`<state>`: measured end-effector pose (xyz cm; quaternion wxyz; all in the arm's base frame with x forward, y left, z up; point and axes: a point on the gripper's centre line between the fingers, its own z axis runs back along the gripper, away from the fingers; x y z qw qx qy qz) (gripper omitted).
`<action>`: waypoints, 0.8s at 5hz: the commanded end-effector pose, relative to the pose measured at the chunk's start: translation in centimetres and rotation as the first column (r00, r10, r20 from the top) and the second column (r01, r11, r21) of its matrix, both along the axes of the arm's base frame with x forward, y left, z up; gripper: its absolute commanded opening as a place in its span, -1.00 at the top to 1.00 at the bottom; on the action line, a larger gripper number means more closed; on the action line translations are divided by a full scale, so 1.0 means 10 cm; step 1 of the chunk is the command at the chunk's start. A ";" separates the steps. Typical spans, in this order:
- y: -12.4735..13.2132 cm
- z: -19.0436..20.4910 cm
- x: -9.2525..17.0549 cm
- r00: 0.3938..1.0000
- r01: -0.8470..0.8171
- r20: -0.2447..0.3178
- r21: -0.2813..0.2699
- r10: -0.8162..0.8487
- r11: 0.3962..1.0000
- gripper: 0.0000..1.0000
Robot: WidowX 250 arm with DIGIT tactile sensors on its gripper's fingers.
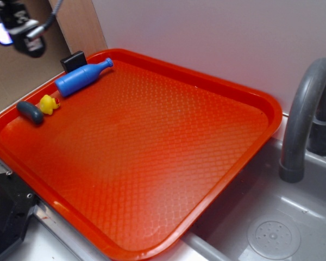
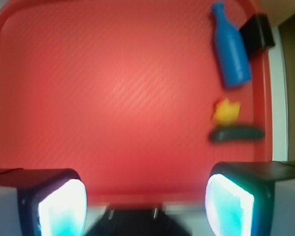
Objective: Grab the black box.
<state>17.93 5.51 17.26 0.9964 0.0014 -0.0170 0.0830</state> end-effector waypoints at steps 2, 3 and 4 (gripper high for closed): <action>0.84 -0.42 0.20 0.982 -0.173 0.107 0.163 0.157 0.971 -1.00; 1.10 -0.53 0.24 0.972 -0.210 0.140 0.145 0.190 0.967 -1.00; 1.26 -0.60 0.35 0.968 -0.215 0.159 0.133 0.193 0.968 -1.00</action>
